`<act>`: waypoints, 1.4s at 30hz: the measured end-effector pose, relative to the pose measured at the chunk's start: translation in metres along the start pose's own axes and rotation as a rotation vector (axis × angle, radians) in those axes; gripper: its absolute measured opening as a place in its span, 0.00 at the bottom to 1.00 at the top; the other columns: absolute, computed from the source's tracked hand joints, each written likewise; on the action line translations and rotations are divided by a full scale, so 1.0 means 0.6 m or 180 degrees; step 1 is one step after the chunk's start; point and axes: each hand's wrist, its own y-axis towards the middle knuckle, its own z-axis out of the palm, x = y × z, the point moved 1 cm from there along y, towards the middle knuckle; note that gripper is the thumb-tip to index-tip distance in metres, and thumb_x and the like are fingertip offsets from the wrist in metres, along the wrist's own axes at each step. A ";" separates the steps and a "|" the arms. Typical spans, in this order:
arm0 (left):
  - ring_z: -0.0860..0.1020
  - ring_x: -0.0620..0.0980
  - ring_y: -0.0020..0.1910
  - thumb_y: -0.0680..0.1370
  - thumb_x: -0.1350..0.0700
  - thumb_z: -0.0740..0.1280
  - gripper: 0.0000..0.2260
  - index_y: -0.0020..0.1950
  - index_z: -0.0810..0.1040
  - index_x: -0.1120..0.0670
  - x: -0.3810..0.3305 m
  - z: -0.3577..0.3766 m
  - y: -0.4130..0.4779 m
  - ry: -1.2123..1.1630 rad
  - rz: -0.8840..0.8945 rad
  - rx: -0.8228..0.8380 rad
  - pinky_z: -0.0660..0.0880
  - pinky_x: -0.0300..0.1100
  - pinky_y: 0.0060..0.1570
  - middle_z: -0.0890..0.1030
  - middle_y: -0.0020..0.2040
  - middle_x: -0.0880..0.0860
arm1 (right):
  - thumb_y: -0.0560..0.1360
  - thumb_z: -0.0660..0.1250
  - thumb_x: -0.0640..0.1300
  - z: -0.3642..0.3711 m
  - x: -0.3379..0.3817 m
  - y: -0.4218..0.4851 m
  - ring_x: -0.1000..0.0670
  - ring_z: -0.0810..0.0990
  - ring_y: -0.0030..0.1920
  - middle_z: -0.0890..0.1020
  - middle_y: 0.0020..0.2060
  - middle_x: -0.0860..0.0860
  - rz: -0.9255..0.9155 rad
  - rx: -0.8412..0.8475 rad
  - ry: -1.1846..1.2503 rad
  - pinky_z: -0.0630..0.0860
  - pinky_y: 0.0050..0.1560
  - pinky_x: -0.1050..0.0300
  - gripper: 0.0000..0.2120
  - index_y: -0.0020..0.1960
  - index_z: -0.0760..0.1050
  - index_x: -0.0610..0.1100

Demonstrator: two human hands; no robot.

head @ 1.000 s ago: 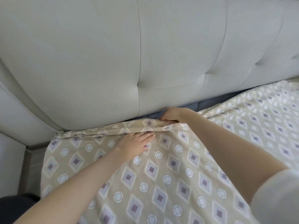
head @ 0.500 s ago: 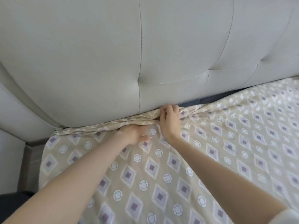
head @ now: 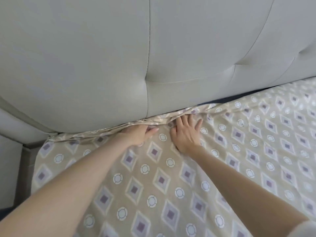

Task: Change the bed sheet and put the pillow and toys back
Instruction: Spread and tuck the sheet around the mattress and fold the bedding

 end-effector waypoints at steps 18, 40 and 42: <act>0.79 0.58 0.49 0.81 0.42 0.51 0.21 0.61 0.73 0.54 0.039 0.029 -0.078 0.0660 -0.0316 -0.1016 0.71 0.47 0.42 0.81 0.51 0.57 | 0.80 0.52 0.44 -0.002 0.036 0.014 0.42 0.68 0.66 0.74 0.60 0.44 -0.0021 -0.0155 -0.0352 0.54 0.71 0.36 0.14 0.60 0.72 0.41; 0.59 0.50 0.75 0.81 0.39 0.49 0.28 0.78 0.51 0.50 0.063 -0.003 -0.086 0.0534 0.0006 -0.0508 0.60 0.48 0.71 0.57 0.78 0.50 | 0.77 0.54 0.50 -0.001 0.079 0.069 0.40 0.71 0.64 0.78 0.59 0.40 -0.0161 0.0362 -0.0406 0.65 0.63 0.51 0.20 0.61 0.76 0.42; 0.54 0.47 0.76 0.82 0.42 0.50 0.27 0.79 0.48 0.49 0.068 -0.004 -0.096 0.0578 0.0137 -0.0539 0.57 0.47 0.73 0.51 0.79 0.46 | 0.78 0.54 0.51 -0.005 0.087 0.074 0.39 0.72 0.62 0.78 0.58 0.39 -0.0003 0.0498 -0.0437 0.68 0.58 0.52 0.20 0.59 0.77 0.41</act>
